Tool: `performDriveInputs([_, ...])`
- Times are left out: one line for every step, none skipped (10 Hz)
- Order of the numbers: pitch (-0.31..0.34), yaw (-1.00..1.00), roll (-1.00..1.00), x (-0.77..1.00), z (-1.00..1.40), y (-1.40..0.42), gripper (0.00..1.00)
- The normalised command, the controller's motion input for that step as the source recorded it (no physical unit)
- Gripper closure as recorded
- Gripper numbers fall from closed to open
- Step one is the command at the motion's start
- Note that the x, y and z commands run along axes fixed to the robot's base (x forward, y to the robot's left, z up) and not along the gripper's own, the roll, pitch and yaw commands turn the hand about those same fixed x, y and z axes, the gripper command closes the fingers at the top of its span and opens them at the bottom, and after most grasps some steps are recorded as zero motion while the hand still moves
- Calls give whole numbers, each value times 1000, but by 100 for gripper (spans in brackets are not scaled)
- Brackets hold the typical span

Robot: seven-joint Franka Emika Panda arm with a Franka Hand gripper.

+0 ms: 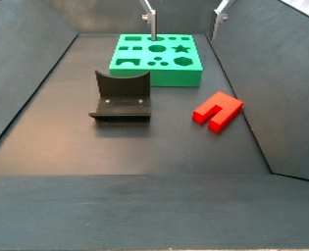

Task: Pick up the double-square object. Move up. Place the double-square object on the fixture. Regrasp the double-square object. Move to above the board. Insert the double-square object.
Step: Pick up the double-square object.

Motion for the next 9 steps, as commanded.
performDriveInputs([-7, 0, 0, -20, 0, -14, 0])
performDriveInputs([0, 0, 0, -31, 0, 0, 0])
performDriveInputs([-47, -566, 23, -557, -174, 0, 0])
performDriveInputs([9, -746, 0, -437, -489, 117, 0])
performDriveInputs([10, -771, 0, -420, -543, 151, 0])
performDriveInputs([11, -777, -4, -417, -586, 174, 0])
performDriveInputs([9, -780, -20, -414, -614, 189, 0])
performDriveInputs([9, -786, -29, -409, -631, 197, 0])
performDriveInputs([0, -931, 0, -260, -700, 89, 0])
